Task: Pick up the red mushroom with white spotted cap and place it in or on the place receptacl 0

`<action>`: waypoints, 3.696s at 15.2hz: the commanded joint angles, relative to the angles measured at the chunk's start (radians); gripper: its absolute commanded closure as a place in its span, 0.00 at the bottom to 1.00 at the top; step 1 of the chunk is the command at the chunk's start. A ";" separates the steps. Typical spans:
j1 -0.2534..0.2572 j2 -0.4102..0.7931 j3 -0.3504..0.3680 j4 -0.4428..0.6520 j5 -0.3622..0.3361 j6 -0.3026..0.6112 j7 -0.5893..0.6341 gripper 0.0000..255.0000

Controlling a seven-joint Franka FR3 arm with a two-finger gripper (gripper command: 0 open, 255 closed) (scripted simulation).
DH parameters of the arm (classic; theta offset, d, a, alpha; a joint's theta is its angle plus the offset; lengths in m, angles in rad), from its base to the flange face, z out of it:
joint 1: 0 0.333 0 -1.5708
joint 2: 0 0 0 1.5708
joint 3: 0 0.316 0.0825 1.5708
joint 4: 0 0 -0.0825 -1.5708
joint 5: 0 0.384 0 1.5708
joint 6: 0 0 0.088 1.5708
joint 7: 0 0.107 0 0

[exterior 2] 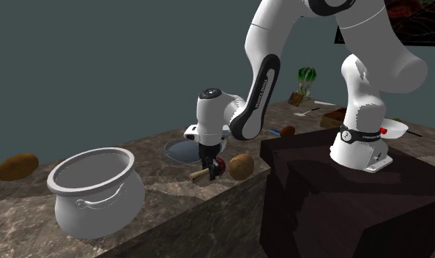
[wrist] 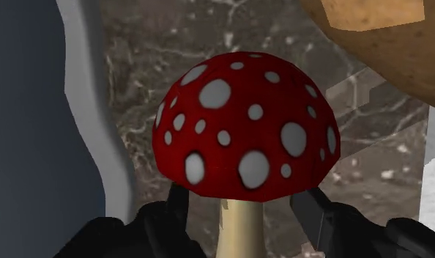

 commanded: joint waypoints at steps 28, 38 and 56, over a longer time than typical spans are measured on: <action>-0.015 -0.253 0.018 -0.069 0.023 -0.186 -0.052 1.00; -0.018 -0.370 0.026 -0.072 0.041 -0.299 -0.080 1.00; -0.193 -0.201 -0.014 0.206 0.130 -0.370 -0.365 1.00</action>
